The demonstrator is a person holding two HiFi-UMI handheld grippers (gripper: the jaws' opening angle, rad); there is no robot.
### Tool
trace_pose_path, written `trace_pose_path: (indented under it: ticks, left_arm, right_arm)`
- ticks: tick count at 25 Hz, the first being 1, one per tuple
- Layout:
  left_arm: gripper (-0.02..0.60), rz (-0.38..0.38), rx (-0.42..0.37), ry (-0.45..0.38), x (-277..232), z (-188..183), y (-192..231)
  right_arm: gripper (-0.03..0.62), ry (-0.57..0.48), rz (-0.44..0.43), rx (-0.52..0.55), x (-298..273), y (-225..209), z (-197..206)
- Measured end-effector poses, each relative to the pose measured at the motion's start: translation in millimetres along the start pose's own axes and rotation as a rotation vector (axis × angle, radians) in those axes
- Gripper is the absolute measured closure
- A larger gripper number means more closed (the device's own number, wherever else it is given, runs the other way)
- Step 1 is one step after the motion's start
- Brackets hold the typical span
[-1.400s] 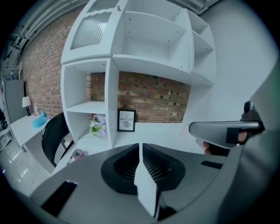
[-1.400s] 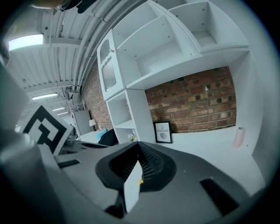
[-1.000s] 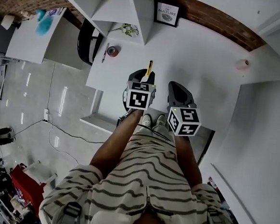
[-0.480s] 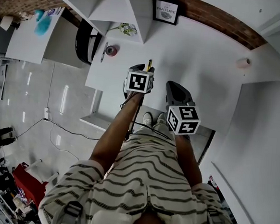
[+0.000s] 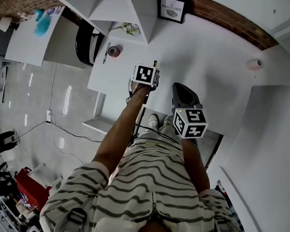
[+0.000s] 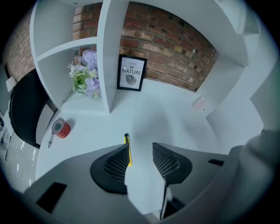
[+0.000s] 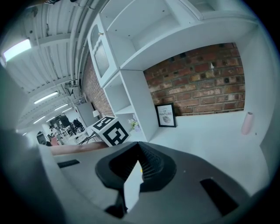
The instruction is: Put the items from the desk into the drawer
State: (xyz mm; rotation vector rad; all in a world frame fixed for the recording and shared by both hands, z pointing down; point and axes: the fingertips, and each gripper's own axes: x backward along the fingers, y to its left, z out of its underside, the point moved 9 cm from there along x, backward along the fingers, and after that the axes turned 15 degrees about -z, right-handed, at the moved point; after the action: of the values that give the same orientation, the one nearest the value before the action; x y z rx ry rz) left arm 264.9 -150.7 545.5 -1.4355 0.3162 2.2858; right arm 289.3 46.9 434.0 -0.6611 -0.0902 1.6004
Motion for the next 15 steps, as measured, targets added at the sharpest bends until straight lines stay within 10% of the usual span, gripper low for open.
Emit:
trace_pose_path:
  ticks: [15]
  left_arm:
    - [0.423,0.004,-0.020,0.174,-63.6,-2.1,4.1]
  right_arm:
    - [0.583,0.024,0.024,-0.011,-6.5,-17.9,-0.4]
